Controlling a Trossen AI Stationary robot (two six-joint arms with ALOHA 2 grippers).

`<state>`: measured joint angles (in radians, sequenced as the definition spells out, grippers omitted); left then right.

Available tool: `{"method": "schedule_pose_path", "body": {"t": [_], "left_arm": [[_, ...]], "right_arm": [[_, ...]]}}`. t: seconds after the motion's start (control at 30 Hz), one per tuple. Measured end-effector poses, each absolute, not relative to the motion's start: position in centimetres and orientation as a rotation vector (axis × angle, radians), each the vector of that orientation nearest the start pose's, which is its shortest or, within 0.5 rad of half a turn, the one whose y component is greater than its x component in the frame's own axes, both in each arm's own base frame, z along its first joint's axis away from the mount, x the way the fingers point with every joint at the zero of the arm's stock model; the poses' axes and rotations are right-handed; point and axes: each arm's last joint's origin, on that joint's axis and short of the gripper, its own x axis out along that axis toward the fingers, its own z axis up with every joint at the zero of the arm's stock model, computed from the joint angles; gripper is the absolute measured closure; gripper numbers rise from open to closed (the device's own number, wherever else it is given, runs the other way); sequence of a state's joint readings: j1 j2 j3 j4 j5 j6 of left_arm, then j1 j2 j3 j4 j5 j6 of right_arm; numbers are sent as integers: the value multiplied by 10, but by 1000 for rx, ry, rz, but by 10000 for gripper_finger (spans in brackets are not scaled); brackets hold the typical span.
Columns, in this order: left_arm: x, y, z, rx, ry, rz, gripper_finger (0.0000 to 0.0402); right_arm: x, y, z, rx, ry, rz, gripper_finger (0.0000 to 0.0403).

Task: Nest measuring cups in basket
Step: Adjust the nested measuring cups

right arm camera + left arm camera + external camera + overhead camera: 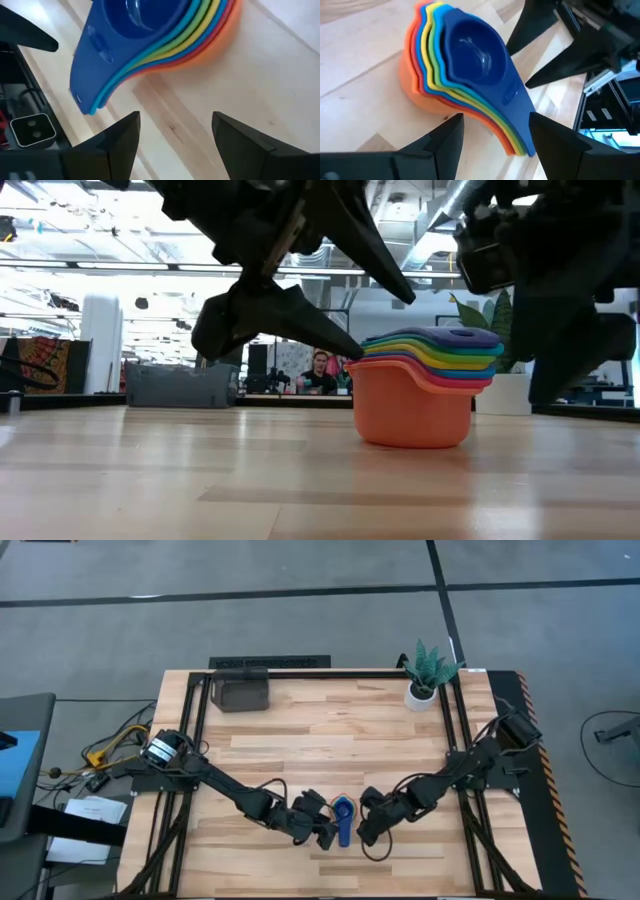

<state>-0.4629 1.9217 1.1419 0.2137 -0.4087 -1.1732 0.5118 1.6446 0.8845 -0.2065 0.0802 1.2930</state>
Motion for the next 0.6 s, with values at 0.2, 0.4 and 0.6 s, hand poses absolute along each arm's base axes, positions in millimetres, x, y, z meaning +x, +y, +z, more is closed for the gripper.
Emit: {"method": "schedule_pose_path", "body": {"t": [0.2,0.4,0.6], "left_arm": [[368,-173,169,-926,553,216,189],[366,-174,168,-967,589,219,189],[365,-174,166,-999,602,243,189]], "right_arm": [[280,147,160,919,980,-278,132],[288,135,161,930,944,-293,132],[297,126,165,946,882,-269,132]]}}
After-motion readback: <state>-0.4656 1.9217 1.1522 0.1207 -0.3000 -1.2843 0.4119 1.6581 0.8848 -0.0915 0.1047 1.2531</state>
